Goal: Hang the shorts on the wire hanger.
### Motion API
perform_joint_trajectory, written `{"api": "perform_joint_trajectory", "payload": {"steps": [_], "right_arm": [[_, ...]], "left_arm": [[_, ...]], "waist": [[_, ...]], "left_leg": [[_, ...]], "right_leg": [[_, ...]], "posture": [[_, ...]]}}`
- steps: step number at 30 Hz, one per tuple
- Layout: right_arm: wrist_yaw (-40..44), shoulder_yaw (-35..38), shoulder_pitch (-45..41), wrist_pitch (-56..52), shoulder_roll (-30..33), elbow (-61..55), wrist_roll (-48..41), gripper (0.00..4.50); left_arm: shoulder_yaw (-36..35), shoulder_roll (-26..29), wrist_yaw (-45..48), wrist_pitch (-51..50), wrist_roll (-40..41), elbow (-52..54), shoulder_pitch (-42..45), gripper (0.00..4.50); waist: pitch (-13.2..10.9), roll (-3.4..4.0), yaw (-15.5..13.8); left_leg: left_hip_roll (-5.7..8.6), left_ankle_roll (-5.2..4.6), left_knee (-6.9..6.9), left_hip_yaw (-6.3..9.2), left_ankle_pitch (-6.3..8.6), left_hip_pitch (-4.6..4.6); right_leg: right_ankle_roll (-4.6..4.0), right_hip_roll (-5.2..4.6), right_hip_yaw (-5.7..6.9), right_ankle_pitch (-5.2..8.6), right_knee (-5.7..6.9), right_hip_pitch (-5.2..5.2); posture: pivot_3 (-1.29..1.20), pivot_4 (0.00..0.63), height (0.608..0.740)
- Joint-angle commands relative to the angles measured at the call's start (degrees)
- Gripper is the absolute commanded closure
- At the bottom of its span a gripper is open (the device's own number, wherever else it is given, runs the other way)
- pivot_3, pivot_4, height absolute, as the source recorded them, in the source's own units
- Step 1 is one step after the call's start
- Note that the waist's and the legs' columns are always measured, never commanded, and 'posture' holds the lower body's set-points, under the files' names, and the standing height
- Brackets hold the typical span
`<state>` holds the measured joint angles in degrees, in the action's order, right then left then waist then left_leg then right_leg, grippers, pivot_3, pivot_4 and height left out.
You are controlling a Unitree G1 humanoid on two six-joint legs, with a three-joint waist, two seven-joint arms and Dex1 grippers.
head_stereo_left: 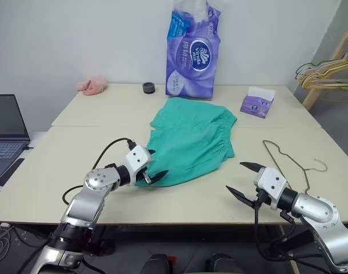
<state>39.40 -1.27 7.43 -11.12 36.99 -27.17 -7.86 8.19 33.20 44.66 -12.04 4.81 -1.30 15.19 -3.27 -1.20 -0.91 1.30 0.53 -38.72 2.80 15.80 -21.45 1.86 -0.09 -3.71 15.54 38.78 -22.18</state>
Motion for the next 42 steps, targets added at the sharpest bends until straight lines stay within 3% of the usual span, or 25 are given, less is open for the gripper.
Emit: {"api": "perform_joint_trajectory", "payload": {"steps": [1,9,10,13,18,24,25,34,42], "right_arm": [[-0.3,0.9,-1.2,-0.39,0.03,-2.71,-0.43,0.03],[0.0,1.32,-1.53,-0.76,0.36,-3.31,-0.47,0.03],[-0.09,1.09,-1.94,-0.43,0.35,-3.11,-0.05,0.01],[-0.34,0.56,-3.05,0.2,0.25,-2.27,0.93,0.0],[-0.28,-0.18,-6.77,1.79,0.69,2.11,3.64,0.0],[1.19,-5.57,-15.31,8.09,1.87,16.07,10.75,0.0],[1.17,-6.87,-17.58,9.31,1.46,19.55,12.05,0.0],[1.15,-15.12,-34.35,20.56,-3.43,47.5,19.78,0.0],[-5.96,-18.18,-45.89,27.65,-10.14,68.81,26.14,0.0]], "left_arm": [[1.29,1.45,2.3,0.19,-1.36,-0.87,1.36,0.0],[2.75,6.58,8.86,-3.16,-2.53,-3.71,2.95,0.0],[2.97,6.56,8.31,-2.76,-3.49,-4.9,3.42,0.18],[3.44,6.25,6.97,-1.5,-5.75,-7.28,4.2,0.86],[3.52,4.77,6.09,-0.37,-6.89,-8.83,4.68,2.42],[2.55,3.48,6.78,-1.29,-5.29,-7.2,4.6,4.31],[1.86,3.12,6.86,-2.38,-4.3,-6.58,4.75,4.46],[-3.9,4.05,8.52,-9.87,2.96,-1.46,5.83,4.46],[-6.93,5.07,9.01,-13.02,6.18,-0.54,7.73,4.46]], "waist": [[0.0,0.0,0.25],[0.0,0.0,0.83],[0.0,0.0,0.83],[0.0,0.0,0.97],[0.0,0.0,1.01],[0.0,0.0,1.11],[0.0,0.0,1.19],[-0.01,-0.01,1.94],[0.0,-0.01,2.91]], "left_leg": [[0.0,0.0,0.0,0.0,0.0,0.0],[-0.01,-0.01,0.03,0.05,0.01,0.0],[0.0,-0.01,0.02,0.06,0.01,-0.01],[0.0,-0.01,0.02,0.04,0.01,0.0],[0.0,-0.01,0.02,0.02,0.01,0.01],[0.01,-0.01,0.01,-0.01,0.01,0.01],[0.01,-0.01,0.01,-0.01,0.01,0.02],[0.01,-0.01,0.01,0.02,0.01,0.01],[0.0,0.0,0.01,0.08,0.01,0.05]], "right_leg": [[0.0,0.0,0.0,0.0,0.0,0.0],[0.0,0.0,0.05,0.05,0.02,-0.01],[0.01,0.0,0.06,0.05,0.02,-0.01],[0.02,-0.01,0.04,0.05,0.03,-0.01],[0.04,-0.01,0.0,0.06,0.04,-0.01],[0.02,-0.03,0.0,0.05,0.07,-0.03],[-0.19,-0.03,0.0,-0.07,0.07,-0.03],[-0.26,-0.04,0.01,-0.11,0.13,-0.05],[-0.29,-0.11,0.01,-0.13,0.19,-0.05]], "posture": [[-0.02,0.0,0.74],[-0.02,0.0,0.74],[-0.02,0.0,0.74],[-0.03,0.003,0.74],[-0.04,0.003,0.74],[-0.05,0.0,0.74],[-0.04,0.0,0.74],[0.0,0.0,0.74],[0.0,0.0,0.74]]}}
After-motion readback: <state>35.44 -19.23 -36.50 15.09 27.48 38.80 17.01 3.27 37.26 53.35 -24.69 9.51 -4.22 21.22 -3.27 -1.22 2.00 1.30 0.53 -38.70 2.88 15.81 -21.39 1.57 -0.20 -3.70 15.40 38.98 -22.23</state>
